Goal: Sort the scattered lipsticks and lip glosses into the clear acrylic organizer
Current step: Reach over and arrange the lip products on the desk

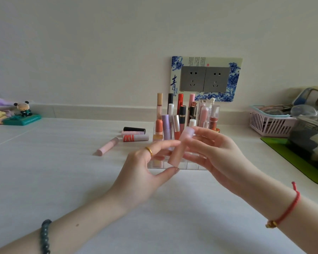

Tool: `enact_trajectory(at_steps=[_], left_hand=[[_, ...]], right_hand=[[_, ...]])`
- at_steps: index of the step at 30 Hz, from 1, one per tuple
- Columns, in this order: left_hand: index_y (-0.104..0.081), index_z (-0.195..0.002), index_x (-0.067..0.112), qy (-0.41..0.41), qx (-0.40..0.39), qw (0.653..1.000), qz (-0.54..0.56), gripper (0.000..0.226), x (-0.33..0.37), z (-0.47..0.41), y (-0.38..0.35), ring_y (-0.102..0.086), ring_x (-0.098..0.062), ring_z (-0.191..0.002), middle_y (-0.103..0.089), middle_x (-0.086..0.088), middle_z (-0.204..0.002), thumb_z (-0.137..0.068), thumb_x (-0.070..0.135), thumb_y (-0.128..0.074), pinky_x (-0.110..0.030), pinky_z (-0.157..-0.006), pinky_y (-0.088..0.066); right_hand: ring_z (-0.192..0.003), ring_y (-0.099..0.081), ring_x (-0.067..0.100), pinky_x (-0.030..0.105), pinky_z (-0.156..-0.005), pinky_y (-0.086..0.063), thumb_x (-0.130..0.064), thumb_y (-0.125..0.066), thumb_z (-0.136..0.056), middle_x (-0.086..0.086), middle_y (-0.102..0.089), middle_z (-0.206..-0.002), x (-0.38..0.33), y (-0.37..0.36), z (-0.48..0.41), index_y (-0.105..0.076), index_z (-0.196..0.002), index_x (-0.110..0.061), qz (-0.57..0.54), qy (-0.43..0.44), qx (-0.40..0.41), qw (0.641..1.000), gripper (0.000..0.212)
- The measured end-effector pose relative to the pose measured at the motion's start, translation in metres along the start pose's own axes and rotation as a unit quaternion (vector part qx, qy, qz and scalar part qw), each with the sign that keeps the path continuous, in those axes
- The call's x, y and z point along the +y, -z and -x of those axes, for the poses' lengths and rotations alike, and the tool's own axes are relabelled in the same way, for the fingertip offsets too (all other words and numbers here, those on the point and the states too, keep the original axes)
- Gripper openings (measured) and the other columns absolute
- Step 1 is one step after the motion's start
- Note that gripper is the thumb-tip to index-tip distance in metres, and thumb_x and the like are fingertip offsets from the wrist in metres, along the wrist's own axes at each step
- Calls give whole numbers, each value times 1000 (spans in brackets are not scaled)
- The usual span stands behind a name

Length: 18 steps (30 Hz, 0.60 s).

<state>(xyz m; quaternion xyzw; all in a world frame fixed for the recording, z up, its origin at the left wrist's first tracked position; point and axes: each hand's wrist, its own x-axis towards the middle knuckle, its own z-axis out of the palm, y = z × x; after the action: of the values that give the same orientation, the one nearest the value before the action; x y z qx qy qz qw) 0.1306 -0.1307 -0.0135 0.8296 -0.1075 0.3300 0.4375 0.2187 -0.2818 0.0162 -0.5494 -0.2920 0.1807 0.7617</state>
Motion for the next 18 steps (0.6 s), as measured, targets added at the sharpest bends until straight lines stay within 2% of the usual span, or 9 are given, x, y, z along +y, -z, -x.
enact_trajectory(at_steps=[4, 6, 9, 13, 18], left_hand=[[-57, -110, 43, 37, -6, 998, 57, 51, 3, -15, 0, -64, -1, -94, -69, 20, -100, -74, 9, -72, -15, -83, -49], [-57, -101, 47, 46, -2, 996, 75, 42, 7, -24, 1, -64, 0, -94, -70, 22, -94, -78, 14, -68, -13, -79, -49], [-60, -96, 40, 75, 14, 992, 104, 38, 9, -40, 5, -65, 0, -92, -72, 19, -87, -87, 4, -55, -10, -77, -47], [-64, -109, 25, 104, 31, 990, 87, 38, 8, -54, 6, -64, 1, -95, -70, 12, -98, -88, -1, -46, -10, -83, -46], [-59, -114, 24, 121, 26, 989, 80, 44, 2, -48, 0, -63, 6, -91, -70, 8, -97, -86, -5, -41, -2, -73, -43]], right_hand=[[-76, -70, 16, 27, -63, -57, -16, -72, -64, 4, -73, -85, -7, -2, -13, -64, -99, -14, 37, 20, 14, 999, 37], [-77, -71, 17, 29, -65, -58, -10, -72, -71, 6, -71, -89, -8, -5, -21, -65, -101, -16, 84, 58, 33, 994, 31], [-80, -70, 17, 28, -66, -58, -8, -70, -76, 5, -70, -91, -8, -11, -30, -66, -99, -20, 174, 132, 45, 975, 26], [-79, -67, 5, 22, -70, -57, -12, -70, -78, -8, -68, -87, -5, -15, -39, -64, -100, -21, 283, 213, 50, 934, 24], [-78, -66, 3, 21, -74, -56, -18, -69, -80, -10, -68, -86, 9, -12, -45, -63, -102, -22, 326, 225, 58, 917, 24]])
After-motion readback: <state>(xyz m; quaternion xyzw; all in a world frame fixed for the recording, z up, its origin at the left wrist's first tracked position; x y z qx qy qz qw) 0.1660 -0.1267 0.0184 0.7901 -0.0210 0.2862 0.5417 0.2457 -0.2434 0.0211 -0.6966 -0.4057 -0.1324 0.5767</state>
